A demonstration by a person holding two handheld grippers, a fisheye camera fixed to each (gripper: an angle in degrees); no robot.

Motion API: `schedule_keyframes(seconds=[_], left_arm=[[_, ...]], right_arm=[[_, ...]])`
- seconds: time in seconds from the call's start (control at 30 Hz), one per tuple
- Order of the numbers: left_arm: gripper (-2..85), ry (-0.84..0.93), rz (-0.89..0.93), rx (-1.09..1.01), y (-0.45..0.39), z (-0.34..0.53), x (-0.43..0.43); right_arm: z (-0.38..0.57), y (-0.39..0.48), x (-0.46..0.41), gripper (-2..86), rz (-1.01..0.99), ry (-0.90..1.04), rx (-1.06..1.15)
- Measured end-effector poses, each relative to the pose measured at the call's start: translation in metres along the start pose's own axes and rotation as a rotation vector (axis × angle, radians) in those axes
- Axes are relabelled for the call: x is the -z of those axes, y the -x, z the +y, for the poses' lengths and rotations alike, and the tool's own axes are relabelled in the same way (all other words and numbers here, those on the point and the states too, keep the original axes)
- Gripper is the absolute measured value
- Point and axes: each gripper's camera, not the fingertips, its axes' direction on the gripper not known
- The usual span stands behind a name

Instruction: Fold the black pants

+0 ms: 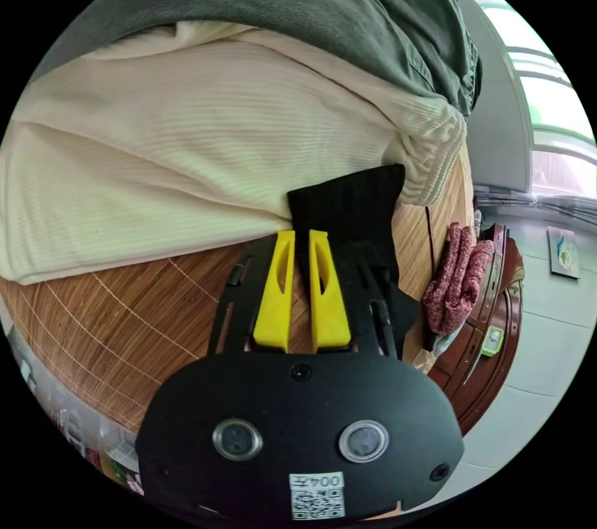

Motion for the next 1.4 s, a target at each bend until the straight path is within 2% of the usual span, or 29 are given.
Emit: schedule_keyframes(seconds=[0.07, 0.2, 0.43, 0.53, 0.6, 0.7, 0.8, 0.87, 0.97, 1.07, 1.23, 1.4], left_arm=[[2.9, -0.026, 0.056, 0.008, 0.011, 0.012, 0.004], [2.1, 0.014, -0.022, -0.078, 0.03, 0.032, 0.019], [3.7, 0.202, -0.118, -0.024, 0.176, 0.114, 0.054], [5.3, 0.2, -0.043, -0.008, 0.223, 0.147, 0.071], [6.4, 0.182, -0.077, -0.056, 0.227, 0.168, 0.083], [8.8, 0.241, -0.144, -0.271, 0.202, 0.206, 0.084], [11.3, 0.301, -0.267, -0.571, 0.156, 0.253, 0.067], [13.4, 0.315, -0.368, -0.821, 0.121, 0.292, 0.045], [16.6, 0.31, -0.473, -1.077, 0.092, 0.33, 0.015], [18.3, 0.305, -0.579, -1.243, 0.081, 0.356, -0.01], [18.7, 0.297, -0.675, -1.356, 0.088, 0.374, -0.041], [17.2, 0.316, -0.676, -1.372, 0.088, 0.371, -0.066]], right_arm=[[-0.003, 0.01, -0.003, 6.4, 0.04, 0.038, 0.004], [-0.007, 0.034, -0.003, 5.5, 0.153, 0.156, -0.002], [0.017, 0.067, -0.003, 6.3, 0.408, 0.396, 0.105], [0.036, 0.089, -0.001, 5.9, 0.542, 0.401, 0.14], [0.05, 0.112, -0.001, 2.6, 0.669, 0.352, 0.211], [0.067, 0.155, -0.009, -0.1, 0.847, 0.201, 0.349], [0.066, 0.18, -0.038, -0.6, 0.904, 0.174, 0.418], [0.055, 0.184, -0.064, -0.7, 0.975, 0.219, 0.397], [0.038, 0.175, -0.11, -0.8, 1.086, 0.365, 0.331], [0.032, 0.179, -0.141, -0.7, 1.195, 0.444, 0.328], [0.03, 0.199, -0.18, -0.6, 1.362, 0.574, 0.409], [0.028, 0.205, -0.182, -0.5, 1.326, 0.545, 0.43]])
